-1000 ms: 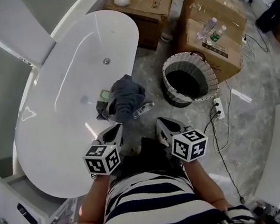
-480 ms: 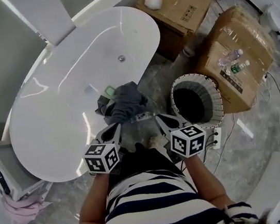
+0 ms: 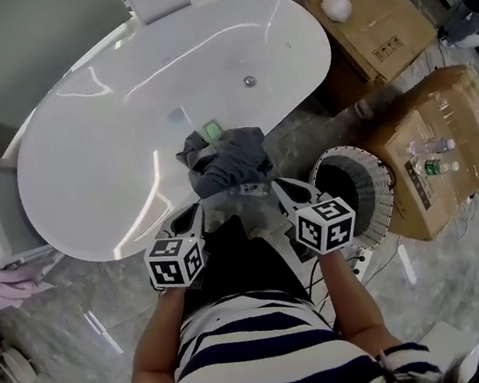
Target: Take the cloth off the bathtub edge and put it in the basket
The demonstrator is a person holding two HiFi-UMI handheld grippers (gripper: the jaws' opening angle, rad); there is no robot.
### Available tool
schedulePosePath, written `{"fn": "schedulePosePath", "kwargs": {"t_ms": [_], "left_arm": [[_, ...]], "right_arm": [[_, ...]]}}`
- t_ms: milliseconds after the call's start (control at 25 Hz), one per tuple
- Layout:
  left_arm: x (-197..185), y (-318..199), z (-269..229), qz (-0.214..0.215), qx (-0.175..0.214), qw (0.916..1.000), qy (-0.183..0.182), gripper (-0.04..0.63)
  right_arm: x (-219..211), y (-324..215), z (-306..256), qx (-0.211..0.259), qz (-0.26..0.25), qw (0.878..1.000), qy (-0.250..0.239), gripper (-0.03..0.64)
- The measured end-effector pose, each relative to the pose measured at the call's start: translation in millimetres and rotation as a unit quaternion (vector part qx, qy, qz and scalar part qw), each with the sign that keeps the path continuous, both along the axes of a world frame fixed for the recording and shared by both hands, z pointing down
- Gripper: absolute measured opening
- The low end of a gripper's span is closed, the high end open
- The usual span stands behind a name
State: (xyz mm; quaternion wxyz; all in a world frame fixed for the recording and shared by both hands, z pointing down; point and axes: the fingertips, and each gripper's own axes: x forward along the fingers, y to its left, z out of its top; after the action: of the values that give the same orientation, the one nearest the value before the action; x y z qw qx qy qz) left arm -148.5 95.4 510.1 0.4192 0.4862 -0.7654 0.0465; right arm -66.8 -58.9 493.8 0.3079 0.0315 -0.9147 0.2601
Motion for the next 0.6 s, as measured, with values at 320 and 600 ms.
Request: {"fn": "schedulePosePath", "kwargs": {"t_ms": [320, 600], "left_arm": [[-10, -5, 38, -0.006, -0.016, 0.9998, 0.004, 0.020], [-30, -40, 74, 0.004, -0.026, 0.9996, 0.009, 0.021]], "right_arm": [[-32, 11, 21, 0.018, -0.056, 0.998, -0.007, 0.026], [-58, 8, 51, 0.040, -0.065, 0.997, 0.023, 0.028]]}}
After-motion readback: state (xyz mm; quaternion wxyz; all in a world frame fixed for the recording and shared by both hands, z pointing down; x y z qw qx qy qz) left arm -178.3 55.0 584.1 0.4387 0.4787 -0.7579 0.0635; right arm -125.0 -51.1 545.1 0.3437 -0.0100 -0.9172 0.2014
